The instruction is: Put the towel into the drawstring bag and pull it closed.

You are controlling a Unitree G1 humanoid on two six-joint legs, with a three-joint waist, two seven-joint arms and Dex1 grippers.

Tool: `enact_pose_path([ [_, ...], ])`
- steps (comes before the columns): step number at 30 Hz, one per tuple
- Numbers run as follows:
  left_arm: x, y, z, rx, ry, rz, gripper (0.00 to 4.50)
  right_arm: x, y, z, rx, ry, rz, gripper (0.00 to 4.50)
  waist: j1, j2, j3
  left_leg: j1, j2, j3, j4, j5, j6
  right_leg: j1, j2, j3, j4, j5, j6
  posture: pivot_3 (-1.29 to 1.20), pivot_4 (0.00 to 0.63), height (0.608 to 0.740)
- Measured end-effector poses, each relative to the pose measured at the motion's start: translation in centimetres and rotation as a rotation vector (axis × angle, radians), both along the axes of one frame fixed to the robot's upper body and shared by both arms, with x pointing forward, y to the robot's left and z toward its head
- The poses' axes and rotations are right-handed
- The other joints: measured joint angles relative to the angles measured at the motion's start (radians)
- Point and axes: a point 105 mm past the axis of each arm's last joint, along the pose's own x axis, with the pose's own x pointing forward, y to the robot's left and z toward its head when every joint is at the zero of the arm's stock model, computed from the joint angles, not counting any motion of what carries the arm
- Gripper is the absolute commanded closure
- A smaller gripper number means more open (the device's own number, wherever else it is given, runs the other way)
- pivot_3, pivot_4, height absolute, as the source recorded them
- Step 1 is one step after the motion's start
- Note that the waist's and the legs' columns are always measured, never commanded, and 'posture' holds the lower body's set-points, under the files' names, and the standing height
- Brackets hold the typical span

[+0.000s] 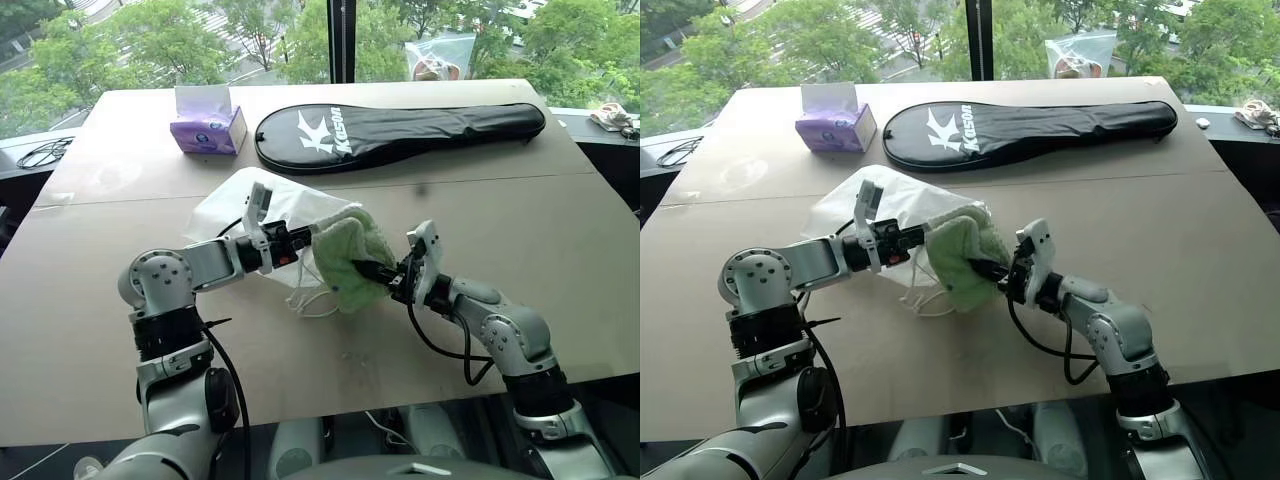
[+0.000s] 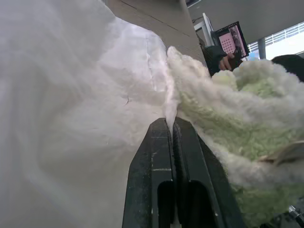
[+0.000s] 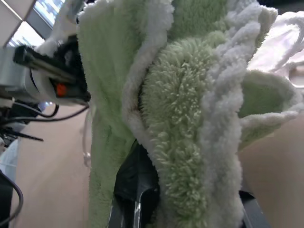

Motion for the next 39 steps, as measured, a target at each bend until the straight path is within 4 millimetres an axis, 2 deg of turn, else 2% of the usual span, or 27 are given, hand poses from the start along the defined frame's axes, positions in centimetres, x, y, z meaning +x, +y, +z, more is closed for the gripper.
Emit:
enact_pose_path([
  [3,-0.1,0.0,0.1,-0.002,0.000,-0.004,4.50,0.2,0.0,-1.9,-0.120,-0.019,0.004,4.37,0.000,0.000,0.000,0.000,0.000,0.000,0.000,0.000,0.000,0.000,0.000,0.000,0.000,0.000,0.000,0.00,0.150,0.740],
  [13,-1.1,-0.7,1.9,0.045,-0.090,-0.078,4.50,2.0,1.5,-1.1,-0.526,-0.424,0.113,4.37,-0.002,0.000,0.000,0.001,0.000,0.000,0.000,0.000,-0.001,0.000,0.000,0.000,0.000,0.000,0.000,0.00,0.150,0.740],
  [20,-2.1,-1.6,2.7,0.078,-0.139,-0.165,4.50,2.4,2.1,-0.8,-0.642,-0.547,0.167,4.37,-0.001,0.000,0.000,0.001,0.001,0.000,0.000,0.000,-0.002,0.000,0.000,0.000,0.001,0.000,0.000,0.00,0.150,0.740],
  [24,-3.3,-1.4,1.8,0.152,-0.134,-0.220,4.50,3.1,2.7,-0.2,-0.474,-0.370,0.085,4.37,-0.007,0.000,0.000,0.002,0.001,0.000,-0.001,0.002,-0.006,0.000,0.000,0.000,0.001,0.001,-0.002,0.00,0.150,0.740],
  [29,-5.2,-1.1,-0.2,0.209,-0.092,-0.284,4.50,4.1,3.1,2.2,-0.084,-0.073,-0.018,4.37,-0.003,0.000,0.000,0.000,0.001,0.000,-0.003,0.002,-0.006,-0.001,-0.001,0.000,-0.001,0.002,-0.004,0.00,0.150,0.740],
  [35,-5.7,-0.3,-0.3,0.233,-0.091,-0.298,4.50,3.6,4.1,2.0,0.104,0.100,-0.011,4.37,-0.002,0.001,0.001,0.000,0.000,0.000,-0.007,-0.001,-0.005,-0.002,-0.001,0.000,-0.004,0.002,-0.004,0.00,0.150,0.740],
  [39,-5.8,-0.9,-0.2,0.226,-0.099,-0.326,4.50,3.4,5.7,2.0,0.199,0.191,-0.016,4.37,-0.003,0.001,0.001,0.000,0.000,0.000,-0.008,-0.001,-0.005,-0.002,-0.001,0.000,-0.004,0.002,-0.004,0.00,0.150,0.740],
])
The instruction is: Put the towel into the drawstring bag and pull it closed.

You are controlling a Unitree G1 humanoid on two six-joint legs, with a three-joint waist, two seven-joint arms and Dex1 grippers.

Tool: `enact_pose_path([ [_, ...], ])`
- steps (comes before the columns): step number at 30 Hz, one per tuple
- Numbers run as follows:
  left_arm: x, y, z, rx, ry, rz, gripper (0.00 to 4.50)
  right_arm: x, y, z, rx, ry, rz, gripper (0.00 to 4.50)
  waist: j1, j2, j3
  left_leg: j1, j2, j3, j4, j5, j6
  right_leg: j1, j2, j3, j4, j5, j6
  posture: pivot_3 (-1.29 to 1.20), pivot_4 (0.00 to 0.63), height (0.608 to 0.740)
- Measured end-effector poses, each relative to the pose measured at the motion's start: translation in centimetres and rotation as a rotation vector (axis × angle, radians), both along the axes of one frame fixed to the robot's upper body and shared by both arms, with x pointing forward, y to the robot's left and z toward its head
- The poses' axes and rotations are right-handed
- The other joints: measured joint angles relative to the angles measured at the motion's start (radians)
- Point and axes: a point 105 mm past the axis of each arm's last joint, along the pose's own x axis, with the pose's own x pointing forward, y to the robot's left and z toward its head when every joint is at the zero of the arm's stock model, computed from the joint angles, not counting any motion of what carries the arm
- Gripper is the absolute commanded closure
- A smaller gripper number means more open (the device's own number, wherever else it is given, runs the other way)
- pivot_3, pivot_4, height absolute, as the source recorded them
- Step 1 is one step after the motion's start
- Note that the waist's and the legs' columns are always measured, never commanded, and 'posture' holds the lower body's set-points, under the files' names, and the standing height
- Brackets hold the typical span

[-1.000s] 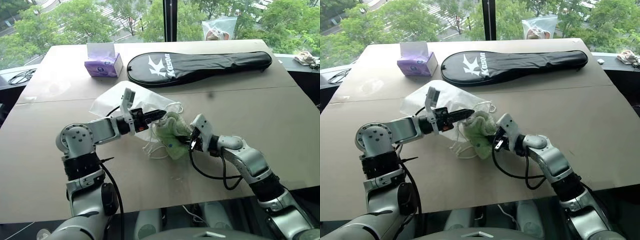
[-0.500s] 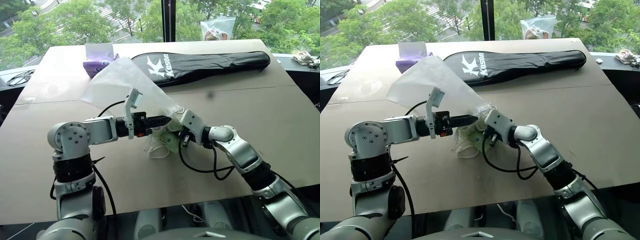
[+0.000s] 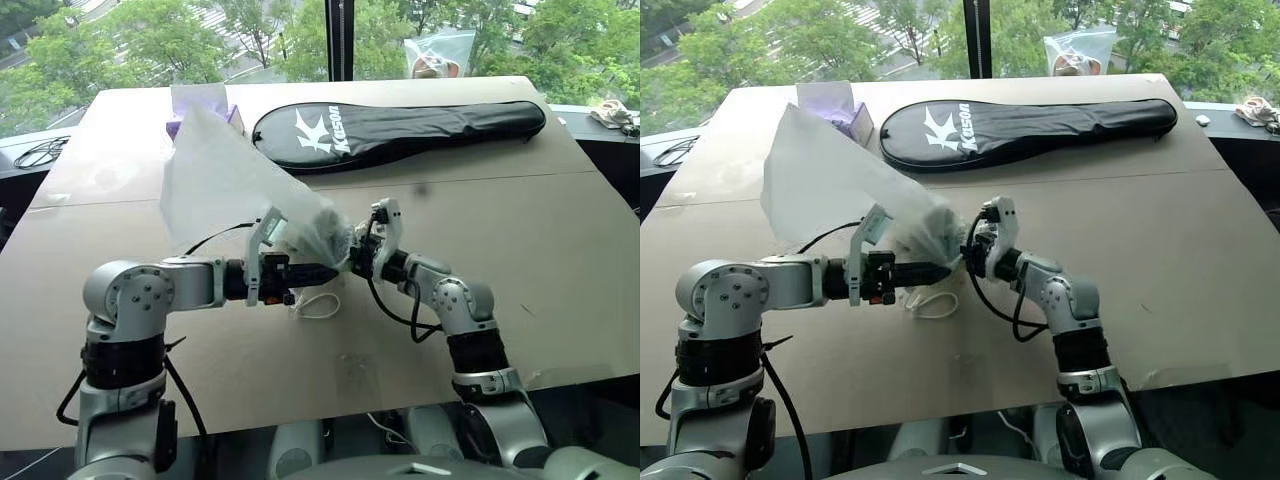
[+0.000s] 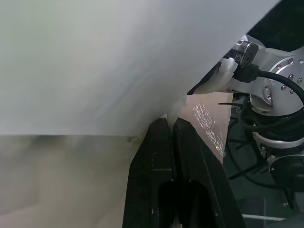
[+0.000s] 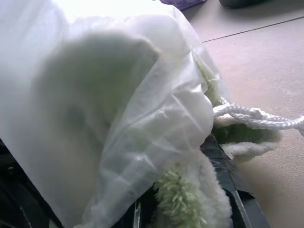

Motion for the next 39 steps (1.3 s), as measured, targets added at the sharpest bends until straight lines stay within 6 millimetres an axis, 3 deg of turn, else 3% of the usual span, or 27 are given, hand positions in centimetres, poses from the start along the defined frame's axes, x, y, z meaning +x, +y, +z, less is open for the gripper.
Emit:
enact_pose_path([
  [2,-0.1,-1.0,0.1,-0.016,0.000,-0.033,4.50,-0.2,1.0,-0.7,0.020,0.060,0.009,4.37,0.000,0.000,0.000,0.000,0.000,0.000,0.000,0.002,0.003,0.000,0.000,0.000,-0.001,0.000,0.000,0.00,0.150,0.740],
  [6,-0.3,-1.5,-0.2,-0.011,0.009,-0.057,4.50,0.7,0.2,-1.6,0.062,0.142,-0.060,4.37,0.001,0.000,0.000,0.001,-0.001,0.000,0.000,0.002,0.003,0.001,-0.001,0.000,-0.002,0.000,0.000,0.00,0.150,0.740],
  [8,-0.2,-1.5,0.0,-0.008,-0.001,-0.051,4.50,1.2,-0.4,-1.4,0.093,0.159,-0.096,3.34,0.004,0.000,0.000,0.000,-0.001,-0.001,0.000,0.001,0.003,0.002,-0.001,-0.001,-0.002,0.000,0.000,0.00,0.150,0.740],
  [11,0.4,-0.8,0.4,-0.017,-0.011,-0.013,4.50,0.8,-1.6,-1.2,0.122,0.160,-0.122,2.18,0.004,0.000,0.000,0.000,-0.001,-0.001,0.000,0.001,0.003,0.001,-0.001,-0.001,-0.003,0.000,0.000,0.00,0.150,0.740],
  [15,2.5,0.4,1.6,-0.024,-0.037,0.070,4.50,-0.7,-4.2,-0.8,-0.083,0.014,-0.110,2.18,0.002,0.002,0.001,-0.001,-0.001,0.000,-0.002,0.002,0.004,0.001,0.000,-0.001,-0.004,0.000,0.001,0.00,0.150,0.740],
  [20,3.7,1.0,2.2,-0.031,-0.058,0.121,4.50,-1.2,-4.3,-0.3,-0.243,-0.141,-0.100,2.18,-0.003,0.002,0.001,0.000,0.000,0.000,-0.004,0.002,0.003,0.000,0.001,0.000,-0.005,-0.001,0.003,0.00,0.150,0.740],
  [23,3.9,1.0,2.3,-0.032,-0.069,0.126,4.50,-1.8,-3.0,-1.1,-0.303,-0.175,-0.060,3.03,-0.003,0.001,0.001,-0.001,0.000,0.001,-0.004,0.004,-0.001,0.000,0.001,0.000,-0.006,-0.002,0.003,0.00,0.150,0.740],
  [26,3.9,1.0,2.3,-0.032,-0.069,0.127,4.50,-2.0,-1.8,-1.5,-0.285,-0.173,-0.040,4.36,-0.001,0.001,0.001,-0.001,-0.001,0.001,-0.004,0.004,-0.001,0.001,0.001,0.000,-0.007,-0.001,0.004,0.00,0.150,0.740],
  [30,3.8,1.0,2.3,-0.034,-0.066,0.122,4.50,-1.6,-0.4,-1.6,-0.212,-0.124,-0.026,4.44,-0.001,0.001,0.002,-0.001,0.000,0.001,-0.004,0.004,-0.001,0.001,0.001,0.000,-0.008,0.000,0.001,0.00,0.150,0.740],
  [35,2.3,1.5,1.2,-0.015,-0.016,0.094,4.50,0.5,0.9,-0.2,0.029,-0.003,-0.056,4.44,-0.004,0.000,0.003,-0.001,0.000,0.001,-0.004,0.004,-0.001,0.001,0.002,0.000,-0.007,0.000,0.001,0.00,0.150,0.740],
  [39,0.9,1.9,1.1,0.001,-0.009,0.067,4.50,2.0,-0.6,0.9,0.187,0.051,-0.103,4.44,0.002,0.000,0.003,-0.001,-0.001,0.000,-0.004,0.004,-0.001,0.001,0.000,-0.001,-0.008,0.000,0.001,0.00,0.150,0.740],
])
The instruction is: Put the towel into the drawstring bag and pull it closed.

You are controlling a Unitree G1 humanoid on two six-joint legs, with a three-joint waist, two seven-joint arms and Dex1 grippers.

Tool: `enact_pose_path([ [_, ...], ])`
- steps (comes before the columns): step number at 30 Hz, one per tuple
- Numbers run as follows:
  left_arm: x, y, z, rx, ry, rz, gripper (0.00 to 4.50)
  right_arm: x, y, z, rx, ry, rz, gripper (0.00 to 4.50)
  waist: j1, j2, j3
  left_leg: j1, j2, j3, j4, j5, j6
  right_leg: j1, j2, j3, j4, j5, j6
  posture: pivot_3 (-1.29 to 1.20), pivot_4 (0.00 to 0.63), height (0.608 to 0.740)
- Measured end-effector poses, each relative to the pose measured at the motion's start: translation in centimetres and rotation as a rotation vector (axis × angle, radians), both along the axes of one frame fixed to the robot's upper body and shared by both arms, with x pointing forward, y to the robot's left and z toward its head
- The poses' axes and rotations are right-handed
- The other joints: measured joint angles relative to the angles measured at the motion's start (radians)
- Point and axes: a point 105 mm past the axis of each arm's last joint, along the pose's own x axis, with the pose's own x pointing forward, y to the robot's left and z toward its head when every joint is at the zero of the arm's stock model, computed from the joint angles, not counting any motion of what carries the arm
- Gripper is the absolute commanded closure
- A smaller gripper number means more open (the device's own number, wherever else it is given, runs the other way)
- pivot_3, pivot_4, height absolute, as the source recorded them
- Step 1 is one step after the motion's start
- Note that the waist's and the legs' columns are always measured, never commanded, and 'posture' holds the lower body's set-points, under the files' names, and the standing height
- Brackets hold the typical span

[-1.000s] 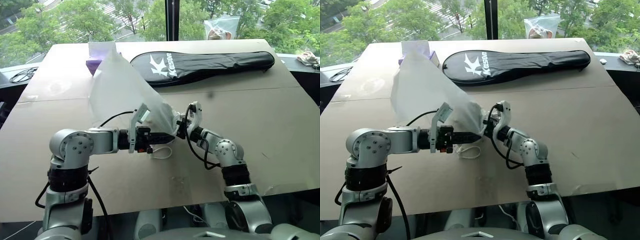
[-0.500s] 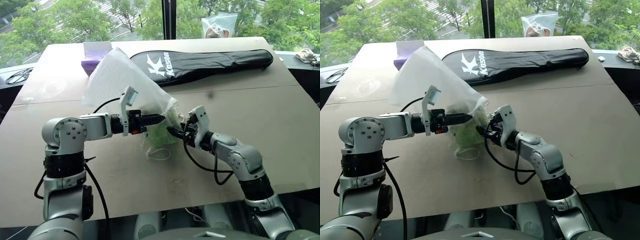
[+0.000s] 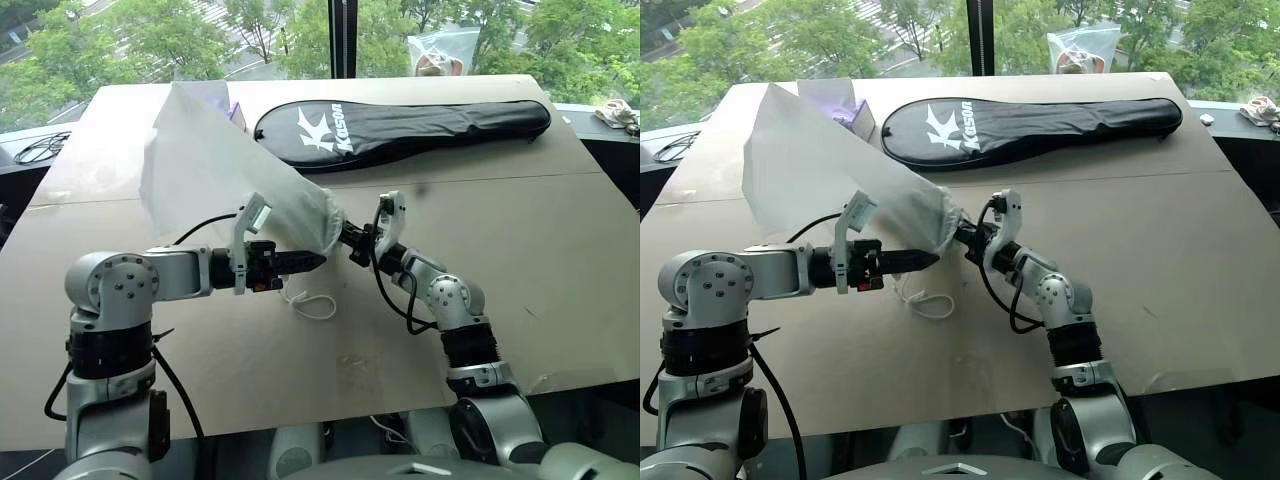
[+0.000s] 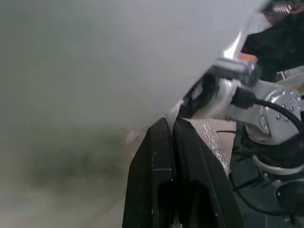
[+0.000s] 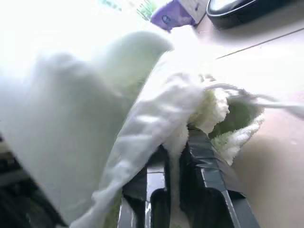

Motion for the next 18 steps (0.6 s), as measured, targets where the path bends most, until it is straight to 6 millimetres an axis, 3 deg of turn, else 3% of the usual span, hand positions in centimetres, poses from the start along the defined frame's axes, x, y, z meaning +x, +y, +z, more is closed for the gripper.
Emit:
enact_pose_path([
  [3,-0.5,-0.1,0.7,-0.019,-0.028,-0.021,4.50,0.1,-0.7,1.0,0.109,0.025,0.013,4.44,-0.001,0.000,0.000,0.000,0.000,0.000,0.000,0.000,0.000,0.000,0.000,0.000,0.000,0.000,0.000,0.00,0.150,0.740],
  [7,-1.4,-0.4,2.3,-0.104,-0.052,-0.074,4.50,-0.3,-1.6,4.6,0.258,0.018,0.053,4.44,-0.005,0.000,0.001,0.000,0.001,-0.001,0.000,0.000,0.000,0.000,0.000,0.000,0.001,0.000,0.000,0.00,0.150,0.740],
  [10,-1.6,-1.7,3.2,-0.164,-0.069,-0.128,4.50,-0.7,-1.4,5.9,0.260,0.001,0.075,4.44,-0.004,0.000,0.001,0.000,0.000,-0.001,0.000,0.000,0.000,0.000,0.000,0.000,0.001,0.000,0.000,0.00,0.150,0.740],
  [14,-1.5,-4.7,3.4,-0.249,-0.069,-0.185,4.50,-2.6,0.7,6.8,0.180,-0.057,0.173,4.44,-0.002,0.000,0.001,0.000,0.000,0.000,0.000,0.000,0.000,0.001,0.000,0.000,0.001,0.000,0.000,0.00,0.150,0.740],
  [18,-1.7,-6.0,3.2,-0.284,-0.048,-0.207,4.50,-3.0,0.1,6.7,0.091,-0.094,0.186,4.44,-0.002,0.000,0.001,0.000,0.000,0.000,0.000,0.000,0.000,0.000,0.001,0.000,0.001,0.000,0.000,0.00,0.150,0.740],
])
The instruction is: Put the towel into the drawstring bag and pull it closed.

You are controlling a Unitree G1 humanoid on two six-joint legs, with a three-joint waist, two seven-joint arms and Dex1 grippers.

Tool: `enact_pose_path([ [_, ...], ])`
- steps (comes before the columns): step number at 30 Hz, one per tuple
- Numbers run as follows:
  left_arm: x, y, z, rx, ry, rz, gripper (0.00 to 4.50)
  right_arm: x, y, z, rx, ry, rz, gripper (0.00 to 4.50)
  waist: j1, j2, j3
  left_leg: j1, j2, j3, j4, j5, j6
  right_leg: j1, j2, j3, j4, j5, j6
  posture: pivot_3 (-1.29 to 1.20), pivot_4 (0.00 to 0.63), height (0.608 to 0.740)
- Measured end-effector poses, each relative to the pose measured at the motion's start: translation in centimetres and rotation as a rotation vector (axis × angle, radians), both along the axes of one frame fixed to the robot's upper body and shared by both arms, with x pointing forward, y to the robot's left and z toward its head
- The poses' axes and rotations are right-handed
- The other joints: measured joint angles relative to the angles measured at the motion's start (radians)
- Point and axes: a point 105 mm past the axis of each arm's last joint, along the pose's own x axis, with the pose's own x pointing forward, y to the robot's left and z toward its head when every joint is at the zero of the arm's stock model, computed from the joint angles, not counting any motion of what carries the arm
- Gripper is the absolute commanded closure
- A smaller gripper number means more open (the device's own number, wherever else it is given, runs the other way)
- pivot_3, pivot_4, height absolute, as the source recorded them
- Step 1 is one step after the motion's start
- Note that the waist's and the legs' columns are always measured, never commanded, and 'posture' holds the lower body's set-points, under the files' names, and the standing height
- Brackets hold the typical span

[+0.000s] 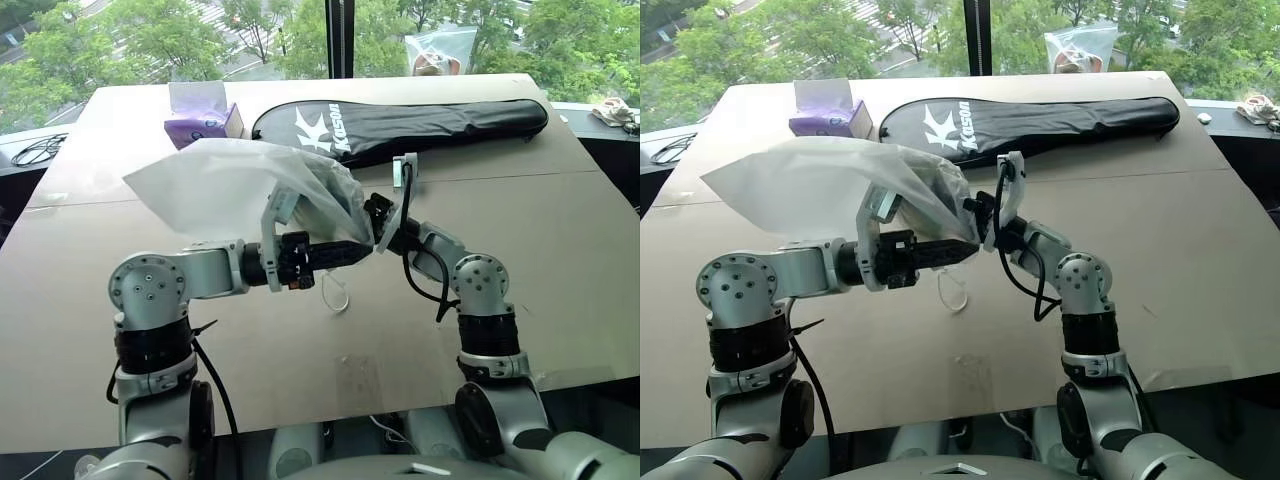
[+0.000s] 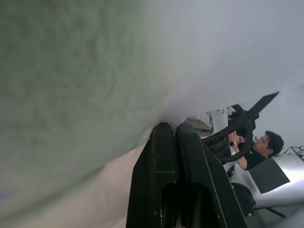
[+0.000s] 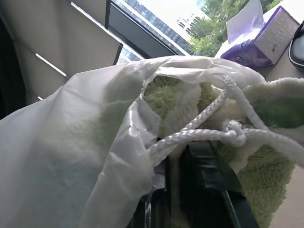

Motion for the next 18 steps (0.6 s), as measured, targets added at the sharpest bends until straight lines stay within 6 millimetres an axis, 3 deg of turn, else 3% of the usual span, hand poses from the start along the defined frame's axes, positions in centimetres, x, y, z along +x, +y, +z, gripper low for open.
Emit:
enact_pose_path([
  [6,-0.3,-0.1,0.1,-0.015,0.022,-0.016,4.50,-1.8,-2.1,-1.8,-0.080,0.004,0.067,4.44,0.000,0.000,0.000,0.000,0.000,0.000,0.000,0.000,0.000,0.000,0.000,0.000,0.000,0.000,0.000,0.00,0.150,0.740],
  [10,-0.3,-0.1,0.6,-0.052,0.031,-0.021,4.50,-2.2,-1.8,-0.8,0.034,0.047,0.101,4.44,-0.001,0.000,0.000,0.001,0.001,0.000,0.000,0.000,0.000,0.000,0.001,0.000,0.000,0.000,0.000,0.00,0.150,0.740],
  [14,-0.8,-0.7,0.8,-0.091,0.026,-0.033,4.50,-0.2,0.7,0.3,0.126,0.078,0.046,4.44,-0.002,0.000,0.000,0.002,0.000,0.000,0.000,0.000,0.000,0.001,0.001,0.000,0.000,0.000,0.000,0.00,0.150,0.740],
  [18,-0.7,-1.7,-0.3,-0.093,0.083,-0.029,4.50,1.4,1.7,-2.7,0.074,0.136,0.000,4.44,0.006,0.000,0.000,0.000,-0.002,0.000,0.001,0.000,0.001,0.002,-0.001,0.000,-0.001,0.000,0.000,0.00,0.150,0.740],
])
